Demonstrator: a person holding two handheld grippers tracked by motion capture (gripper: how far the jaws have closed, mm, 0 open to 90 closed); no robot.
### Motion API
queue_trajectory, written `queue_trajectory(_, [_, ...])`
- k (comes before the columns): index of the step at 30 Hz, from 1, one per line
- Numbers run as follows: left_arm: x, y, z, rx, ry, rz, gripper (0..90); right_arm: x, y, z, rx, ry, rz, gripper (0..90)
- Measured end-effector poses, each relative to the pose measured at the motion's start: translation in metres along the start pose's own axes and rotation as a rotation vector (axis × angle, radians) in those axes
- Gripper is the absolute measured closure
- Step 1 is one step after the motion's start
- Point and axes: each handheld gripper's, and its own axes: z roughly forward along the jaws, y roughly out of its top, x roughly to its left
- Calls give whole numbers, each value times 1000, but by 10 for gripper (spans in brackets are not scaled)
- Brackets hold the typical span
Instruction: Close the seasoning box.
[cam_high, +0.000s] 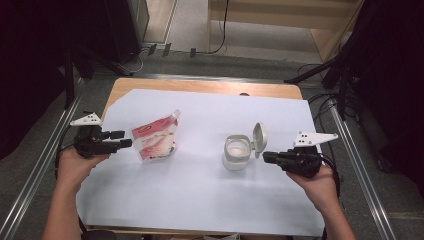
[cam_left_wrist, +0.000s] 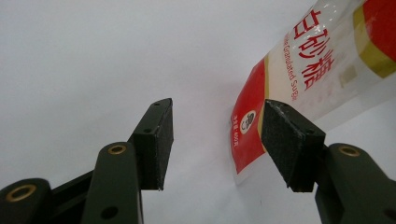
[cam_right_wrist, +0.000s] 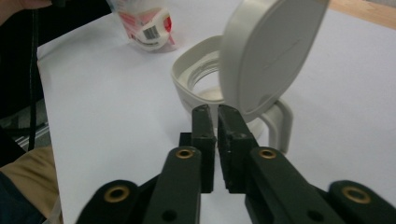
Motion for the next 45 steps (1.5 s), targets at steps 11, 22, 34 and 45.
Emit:
queue_trajectory(11, [-3,2,3,19,-2,11,450,-25,8,3,-17,-66,61,899])
queue_trajectory(22, [-4,1,4,17,-7,7,444,-45,26,18,4,-77,76,893])
queue_trajectory(34, [-3,1,3,14,-2,9,444,-48,30,33,-20,-58,102,888])
queue_trajectory(45, [-4,4,2,-10,-27,5,444,-38,32,34,-21,-53,80,882])
